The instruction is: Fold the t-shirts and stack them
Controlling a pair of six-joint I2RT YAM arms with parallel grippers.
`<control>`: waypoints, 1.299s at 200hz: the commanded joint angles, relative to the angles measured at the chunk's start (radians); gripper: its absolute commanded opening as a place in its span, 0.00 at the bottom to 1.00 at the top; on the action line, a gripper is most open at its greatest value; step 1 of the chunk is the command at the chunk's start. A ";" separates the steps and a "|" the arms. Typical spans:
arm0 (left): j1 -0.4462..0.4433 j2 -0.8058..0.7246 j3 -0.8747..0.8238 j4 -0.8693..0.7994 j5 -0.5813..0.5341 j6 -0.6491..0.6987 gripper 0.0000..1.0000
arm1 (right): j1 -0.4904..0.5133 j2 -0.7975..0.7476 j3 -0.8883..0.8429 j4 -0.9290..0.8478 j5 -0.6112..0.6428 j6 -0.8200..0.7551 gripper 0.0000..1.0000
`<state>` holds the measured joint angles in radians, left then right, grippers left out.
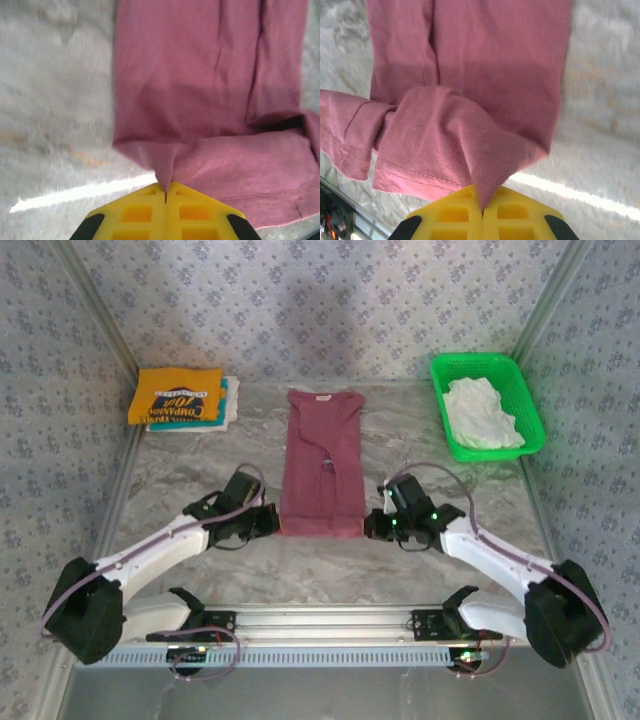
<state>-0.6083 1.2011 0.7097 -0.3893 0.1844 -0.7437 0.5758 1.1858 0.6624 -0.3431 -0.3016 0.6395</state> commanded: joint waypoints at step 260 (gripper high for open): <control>0.260 0.682 0.638 0.025 0.120 0.359 0.00 | -0.205 0.673 0.663 0.028 -0.001 -0.238 0.00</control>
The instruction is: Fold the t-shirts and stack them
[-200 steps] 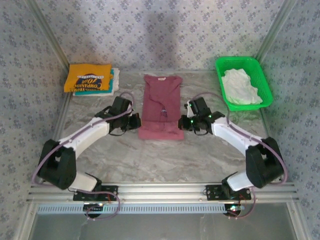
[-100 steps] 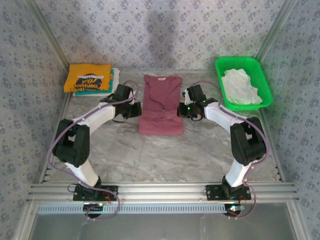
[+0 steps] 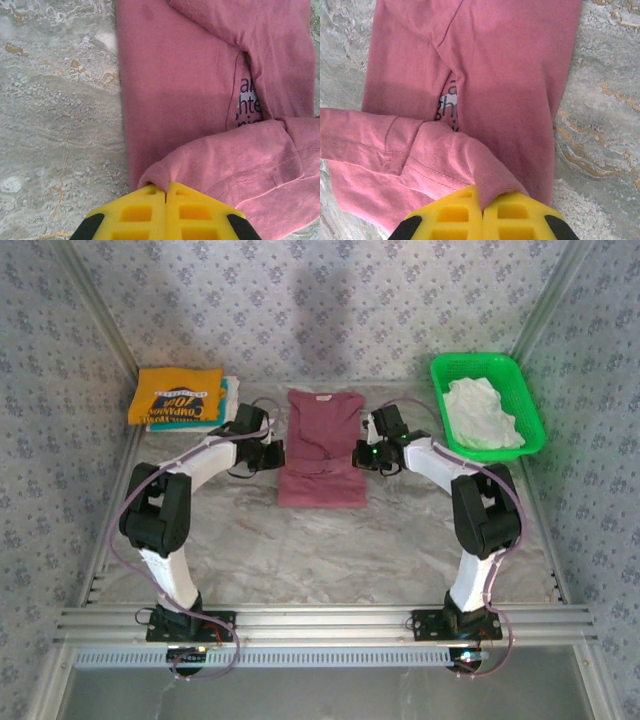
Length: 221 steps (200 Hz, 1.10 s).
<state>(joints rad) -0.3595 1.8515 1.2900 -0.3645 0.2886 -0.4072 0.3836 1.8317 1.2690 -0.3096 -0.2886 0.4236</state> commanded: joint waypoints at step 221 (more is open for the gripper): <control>-0.053 -0.069 -0.226 0.344 -0.089 -0.013 0.26 | 0.059 0.018 -0.091 0.204 -0.046 0.004 0.24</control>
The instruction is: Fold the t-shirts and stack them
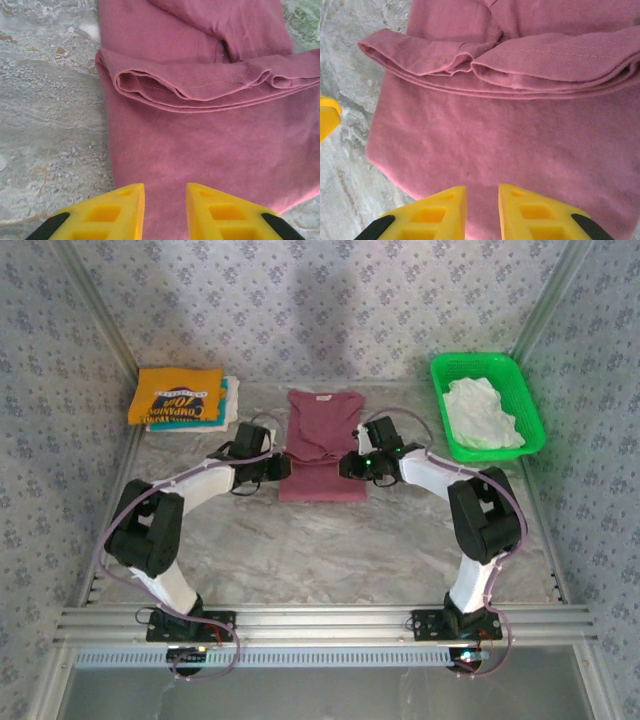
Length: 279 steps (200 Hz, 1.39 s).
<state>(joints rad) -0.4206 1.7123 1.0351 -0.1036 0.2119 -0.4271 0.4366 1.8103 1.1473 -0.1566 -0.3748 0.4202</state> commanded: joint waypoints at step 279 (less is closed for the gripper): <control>-0.048 0.093 -0.163 0.330 0.005 -0.104 0.22 | 0.029 0.029 -0.195 0.157 -0.100 0.032 0.27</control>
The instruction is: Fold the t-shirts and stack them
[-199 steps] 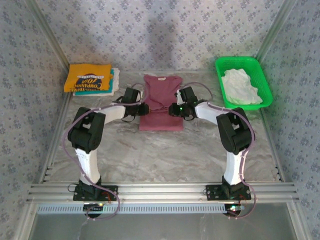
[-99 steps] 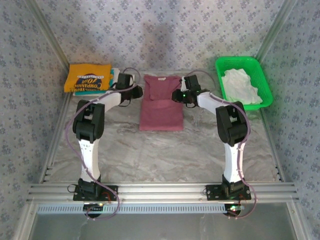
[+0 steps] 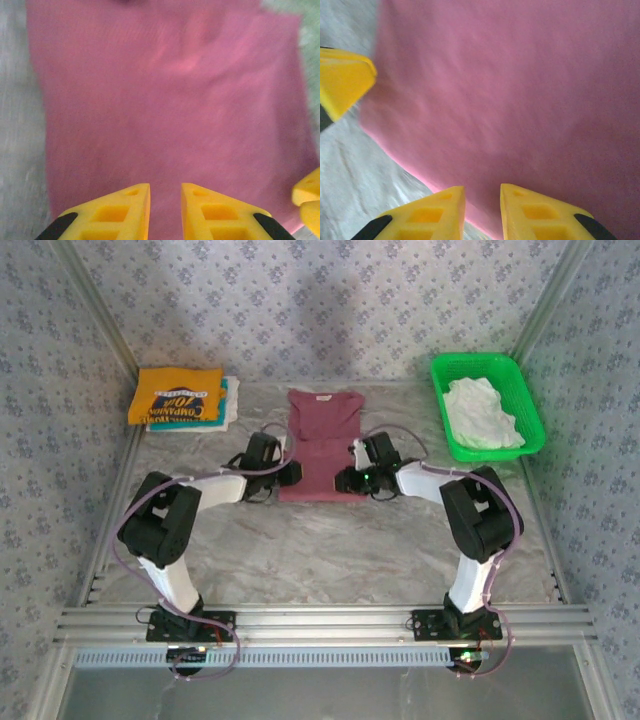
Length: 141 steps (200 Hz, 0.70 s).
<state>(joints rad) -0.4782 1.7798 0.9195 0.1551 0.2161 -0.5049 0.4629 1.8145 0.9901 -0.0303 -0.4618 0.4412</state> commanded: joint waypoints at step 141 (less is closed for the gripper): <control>-0.072 -0.071 0.054 -0.136 0.001 0.036 0.21 | 0.080 -0.044 0.045 -0.042 0.025 -0.006 0.27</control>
<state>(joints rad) -0.5030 1.6924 0.9112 0.0338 0.1627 -0.4873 0.5171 1.7760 0.9928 -0.0601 -0.4343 0.4397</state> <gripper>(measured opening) 0.214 0.268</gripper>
